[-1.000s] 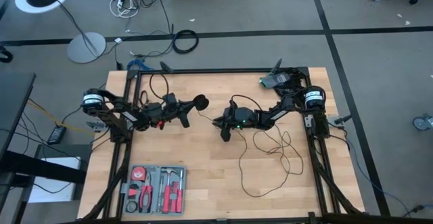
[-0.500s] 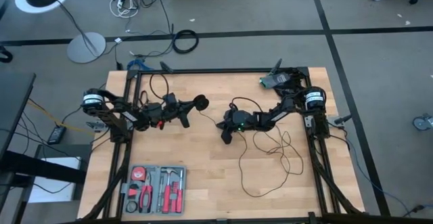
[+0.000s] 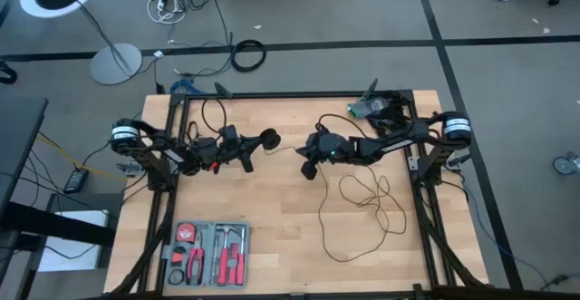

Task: Coil cords
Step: Coil the black wire on the spool

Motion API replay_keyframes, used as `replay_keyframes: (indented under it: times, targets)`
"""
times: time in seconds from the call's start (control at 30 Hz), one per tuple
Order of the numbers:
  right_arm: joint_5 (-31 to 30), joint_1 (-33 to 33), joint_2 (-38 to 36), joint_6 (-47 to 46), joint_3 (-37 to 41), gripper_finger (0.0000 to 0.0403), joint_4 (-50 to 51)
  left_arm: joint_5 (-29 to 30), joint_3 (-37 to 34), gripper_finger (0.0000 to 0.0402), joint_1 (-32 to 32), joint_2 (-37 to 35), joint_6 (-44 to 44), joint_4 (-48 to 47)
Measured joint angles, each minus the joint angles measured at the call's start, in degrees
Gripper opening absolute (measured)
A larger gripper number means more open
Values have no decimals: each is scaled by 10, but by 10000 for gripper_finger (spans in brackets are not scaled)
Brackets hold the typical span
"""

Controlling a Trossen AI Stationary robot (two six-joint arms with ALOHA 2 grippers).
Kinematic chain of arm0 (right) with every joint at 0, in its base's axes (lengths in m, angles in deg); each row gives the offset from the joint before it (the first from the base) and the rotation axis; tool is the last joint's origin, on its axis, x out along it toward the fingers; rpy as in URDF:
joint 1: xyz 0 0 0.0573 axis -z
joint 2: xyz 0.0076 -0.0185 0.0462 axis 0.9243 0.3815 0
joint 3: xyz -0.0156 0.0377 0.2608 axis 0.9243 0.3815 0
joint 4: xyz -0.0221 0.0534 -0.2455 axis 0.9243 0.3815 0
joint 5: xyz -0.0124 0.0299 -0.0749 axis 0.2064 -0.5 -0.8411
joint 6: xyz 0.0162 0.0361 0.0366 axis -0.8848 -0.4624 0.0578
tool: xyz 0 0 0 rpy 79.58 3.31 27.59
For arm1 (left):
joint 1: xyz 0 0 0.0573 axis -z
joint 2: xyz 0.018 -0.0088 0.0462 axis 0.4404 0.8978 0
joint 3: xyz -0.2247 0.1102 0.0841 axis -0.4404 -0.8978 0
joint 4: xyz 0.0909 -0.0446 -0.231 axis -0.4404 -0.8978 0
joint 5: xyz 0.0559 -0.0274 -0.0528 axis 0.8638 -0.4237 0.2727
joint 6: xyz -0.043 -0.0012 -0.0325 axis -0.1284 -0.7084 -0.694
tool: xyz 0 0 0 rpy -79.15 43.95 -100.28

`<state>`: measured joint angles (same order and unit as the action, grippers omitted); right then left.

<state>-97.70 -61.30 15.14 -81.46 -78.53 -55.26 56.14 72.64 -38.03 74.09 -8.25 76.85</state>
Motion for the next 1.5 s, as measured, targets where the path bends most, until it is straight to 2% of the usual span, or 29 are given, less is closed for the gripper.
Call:
replay_keyframes:
  times: [0.23,0.4,0.53,0.7,0.97,1.17,1.23,1.33,1.5]
  targets:
    - [-20,30,-38,28,-42,1,58,-79,0,1,0,0,15,-6]
    - [6,36,-35,65,-102,0,99,-85,3,1,0,0,16,-19]
    - [7,27,-37,76,-106,1,113,-76,3,1,0,0,22,-15]
    - [50,17,-37,46,-43,7,91,-75,3,1,0,0,27,-11]
    - [93,-9,-37,-15,105,7,-119,-74,3,1,-1,0,31,-12]
    - [105,-36,-36,44,121,49,-136,-74,4,1,-1,0,37,11]
    - [92,-42,-35,70,114,69,-132,-73,4,1,-1,0,43,18]
    - [58,-48,-35,111,94,96,-100,-68,6,1,-1,0,44,18]
    - [61,-48,-35,128,63,132,-33,-68,6,1,-1,0,44,18]
